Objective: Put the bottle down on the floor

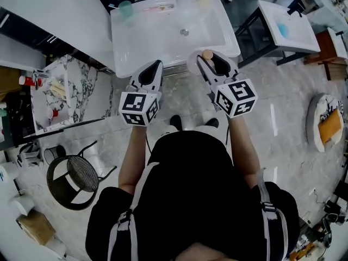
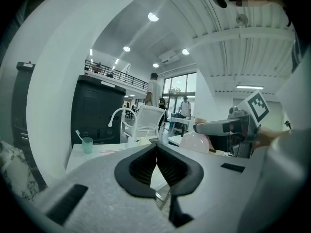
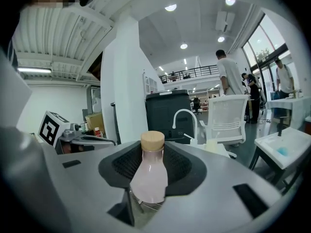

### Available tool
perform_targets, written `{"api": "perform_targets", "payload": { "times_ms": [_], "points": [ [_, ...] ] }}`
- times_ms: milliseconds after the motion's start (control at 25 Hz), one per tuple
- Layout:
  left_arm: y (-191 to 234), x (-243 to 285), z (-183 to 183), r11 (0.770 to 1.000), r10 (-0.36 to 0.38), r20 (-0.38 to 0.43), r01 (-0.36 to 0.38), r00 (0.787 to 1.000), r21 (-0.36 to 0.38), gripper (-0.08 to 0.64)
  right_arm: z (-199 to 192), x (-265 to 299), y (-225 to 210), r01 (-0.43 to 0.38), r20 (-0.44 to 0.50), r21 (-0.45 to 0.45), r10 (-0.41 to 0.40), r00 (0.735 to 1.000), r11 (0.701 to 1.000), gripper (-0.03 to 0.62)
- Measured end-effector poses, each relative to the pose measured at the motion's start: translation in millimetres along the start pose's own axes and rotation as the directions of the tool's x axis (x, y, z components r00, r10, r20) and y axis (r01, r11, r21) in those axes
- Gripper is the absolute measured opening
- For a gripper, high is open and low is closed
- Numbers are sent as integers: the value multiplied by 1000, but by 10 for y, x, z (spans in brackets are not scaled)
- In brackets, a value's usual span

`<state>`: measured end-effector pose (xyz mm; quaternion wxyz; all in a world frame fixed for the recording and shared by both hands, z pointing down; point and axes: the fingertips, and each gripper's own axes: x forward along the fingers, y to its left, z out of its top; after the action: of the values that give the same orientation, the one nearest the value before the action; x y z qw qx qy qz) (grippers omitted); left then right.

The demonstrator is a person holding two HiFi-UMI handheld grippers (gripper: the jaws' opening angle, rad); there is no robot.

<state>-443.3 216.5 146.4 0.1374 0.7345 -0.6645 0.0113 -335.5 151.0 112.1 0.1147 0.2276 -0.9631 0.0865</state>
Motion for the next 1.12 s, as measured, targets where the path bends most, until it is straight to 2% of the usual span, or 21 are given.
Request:
{"api": "perform_targets", "payload": {
  "times_ms": [360,680,1120],
  "points": [
    [-364,369,-68,998,-61,-45,61,997,11,19,-126,-373,-446,79,-2,23,-79,997,997,138],
    [-1126,869,-77,987,-155,-69,157,985,28,19,-218,-970,-1036,155,-5,19,-155,988,988,138],
    [-2270,1431,-151,955,-285,-107,291,953,49,18,-342,-1899,-1884,276,10,41,-277,961,960,138]
  ]
}}
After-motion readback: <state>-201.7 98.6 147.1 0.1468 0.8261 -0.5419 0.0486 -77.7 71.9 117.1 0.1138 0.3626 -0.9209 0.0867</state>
